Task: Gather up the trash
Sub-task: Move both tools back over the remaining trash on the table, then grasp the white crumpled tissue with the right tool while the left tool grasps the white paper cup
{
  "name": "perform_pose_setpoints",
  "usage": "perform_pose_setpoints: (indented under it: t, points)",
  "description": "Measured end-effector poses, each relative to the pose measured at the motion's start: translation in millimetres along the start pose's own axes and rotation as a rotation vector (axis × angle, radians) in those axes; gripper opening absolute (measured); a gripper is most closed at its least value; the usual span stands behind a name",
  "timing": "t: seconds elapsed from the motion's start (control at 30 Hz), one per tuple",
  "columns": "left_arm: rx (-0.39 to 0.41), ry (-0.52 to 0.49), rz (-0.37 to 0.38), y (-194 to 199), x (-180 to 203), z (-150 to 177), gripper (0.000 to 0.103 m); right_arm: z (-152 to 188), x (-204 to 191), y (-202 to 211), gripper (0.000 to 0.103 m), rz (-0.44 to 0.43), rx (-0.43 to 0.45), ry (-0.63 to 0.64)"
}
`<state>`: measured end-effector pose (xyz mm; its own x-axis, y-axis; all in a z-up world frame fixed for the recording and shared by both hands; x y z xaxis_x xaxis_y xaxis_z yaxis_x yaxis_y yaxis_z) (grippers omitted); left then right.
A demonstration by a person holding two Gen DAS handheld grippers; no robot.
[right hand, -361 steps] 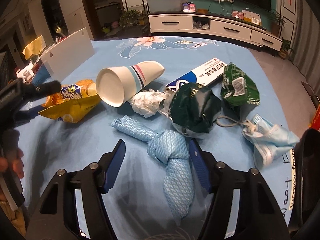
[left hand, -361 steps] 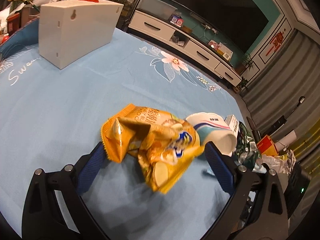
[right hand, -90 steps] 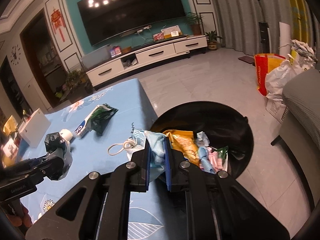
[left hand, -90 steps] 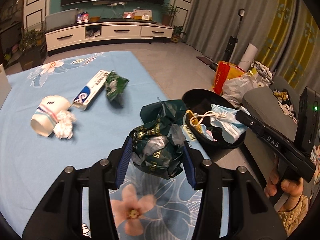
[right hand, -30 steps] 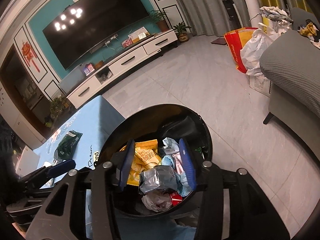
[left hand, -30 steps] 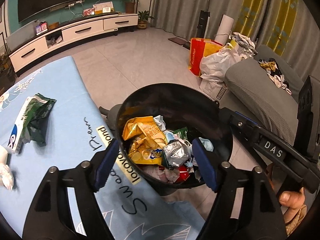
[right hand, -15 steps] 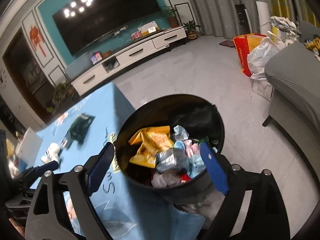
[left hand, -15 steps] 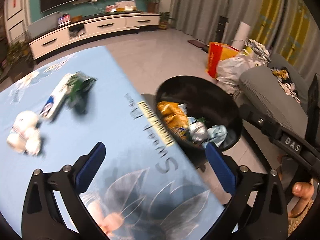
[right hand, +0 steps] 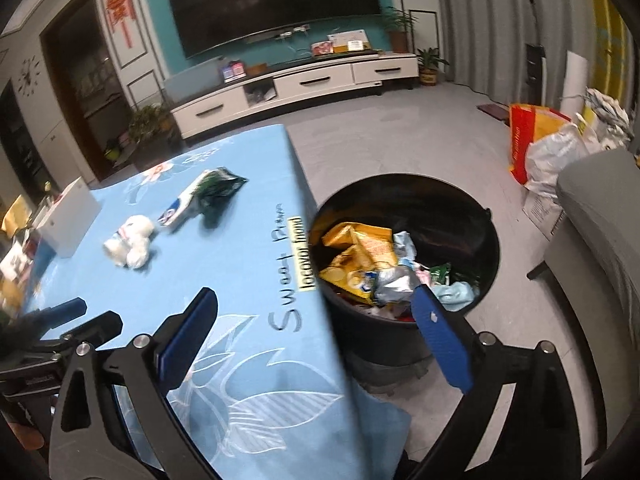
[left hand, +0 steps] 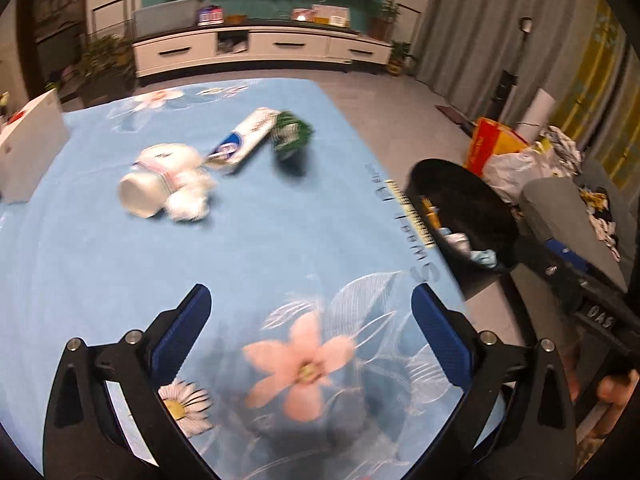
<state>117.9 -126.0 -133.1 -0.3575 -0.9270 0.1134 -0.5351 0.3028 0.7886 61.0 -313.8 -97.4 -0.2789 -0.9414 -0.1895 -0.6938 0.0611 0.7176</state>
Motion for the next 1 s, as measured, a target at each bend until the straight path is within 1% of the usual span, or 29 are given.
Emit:
perform_pose_setpoints:
  t: [0.03,0.27,0.47,0.7,1.0]
  points:
    - [0.002,0.007,-0.017,3.2,-9.1,4.2,0.1,0.3,-5.7,0.5,0.096,-0.001,-0.003,0.012]
    - [0.045,0.064,-0.067,28.4,-50.7,17.0,0.1,2.3,-39.3,3.3,0.096,-0.01,-0.01,0.066]
    - [0.078,0.109,-0.082,44.2,-73.7,19.3,0.1,8.4,-68.7,2.2,0.096,-0.024,-0.028,0.127]
    - [0.072,0.151,-0.074,43.9,-93.9,26.7,0.1,10.5,-96.5,-3.8,0.096,-0.039,-0.043,0.183]
    - [0.061,0.204,-0.083,33.7,-123.4,29.5,0.1,9.6,-119.2,-20.8,0.096,-0.047,-0.07,0.22]
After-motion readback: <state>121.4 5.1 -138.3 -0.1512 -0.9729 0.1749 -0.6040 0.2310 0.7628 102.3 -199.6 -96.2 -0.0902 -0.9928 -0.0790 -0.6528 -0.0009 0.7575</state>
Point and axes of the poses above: each gripper's, at about its wrist camera, not at the fingertips, and y roughly against the way its jaws point, x to its right, z to its underside, the point moved 8 cm from there along -y, roughly the way its jaws point, and after that the axes turned 2 degrees about -z, right-handed, at the moved point
